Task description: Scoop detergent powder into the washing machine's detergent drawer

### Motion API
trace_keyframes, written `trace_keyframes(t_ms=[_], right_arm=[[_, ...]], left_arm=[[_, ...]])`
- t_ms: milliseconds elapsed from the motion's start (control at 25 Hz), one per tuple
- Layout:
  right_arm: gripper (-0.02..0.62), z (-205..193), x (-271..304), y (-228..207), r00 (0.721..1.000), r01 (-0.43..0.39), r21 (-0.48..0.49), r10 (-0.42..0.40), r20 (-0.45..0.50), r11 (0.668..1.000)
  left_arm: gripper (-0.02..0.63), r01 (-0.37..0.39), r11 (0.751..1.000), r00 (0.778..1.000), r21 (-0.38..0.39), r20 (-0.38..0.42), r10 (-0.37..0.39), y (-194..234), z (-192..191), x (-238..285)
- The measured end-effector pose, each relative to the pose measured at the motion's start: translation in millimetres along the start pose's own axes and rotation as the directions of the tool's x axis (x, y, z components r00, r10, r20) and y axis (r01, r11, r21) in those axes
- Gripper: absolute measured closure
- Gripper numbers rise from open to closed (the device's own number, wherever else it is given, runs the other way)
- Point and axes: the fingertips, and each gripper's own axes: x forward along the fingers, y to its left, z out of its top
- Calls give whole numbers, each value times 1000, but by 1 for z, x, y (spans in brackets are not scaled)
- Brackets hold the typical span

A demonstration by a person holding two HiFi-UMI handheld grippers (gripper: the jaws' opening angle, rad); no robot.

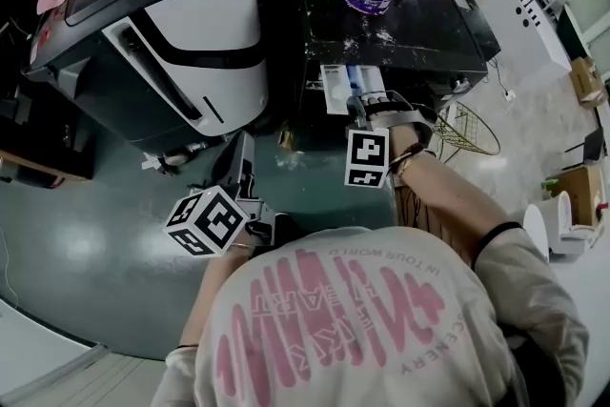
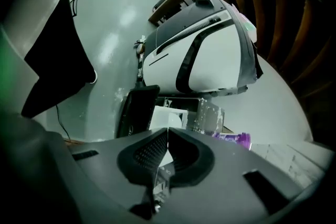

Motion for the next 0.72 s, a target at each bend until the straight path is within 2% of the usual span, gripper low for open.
trace_keyframes(t_ms=[160,280,400,480,520,560,640,720], right_arm=[[592,1,-4,3,1000,14,-41,-14,3,999],[592,-1,-6,3,1000,22,-26,-22,4,999],[592,-5,-8,2,1000,11,100,-13,22,995],[592,-9,-11,-2,998,-27,281,10,60,959],[592,-10,-13,-5,996,-57,394,22,91,917],[592,-12,-15,-9,992,-91,510,30,126,855],[592,-17,-20,-17,981,-159,702,30,192,695],[592,-25,-24,-22,971,-207,819,10,239,536]], left_arm=[[603,-5,1000,1000,7,9,5,-4,-3,-9],[603,-7,1000,1000,13,9,7,-7,-6,-14],[603,-10,1000,1000,18,11,10,-12,-8,-18],[603,-13,1000,1000,25,11,13,-15,-9,-20],[603,-14,999,1000,29,11,14,-16,-8,-20],[603,-15,999,1000,34,12,15,-17,-7,-20],[603,-13,999,1000,43,13,12,-22,-6,-20],[603,-8,999,1000,53,8,8,-26,-7,-18]])
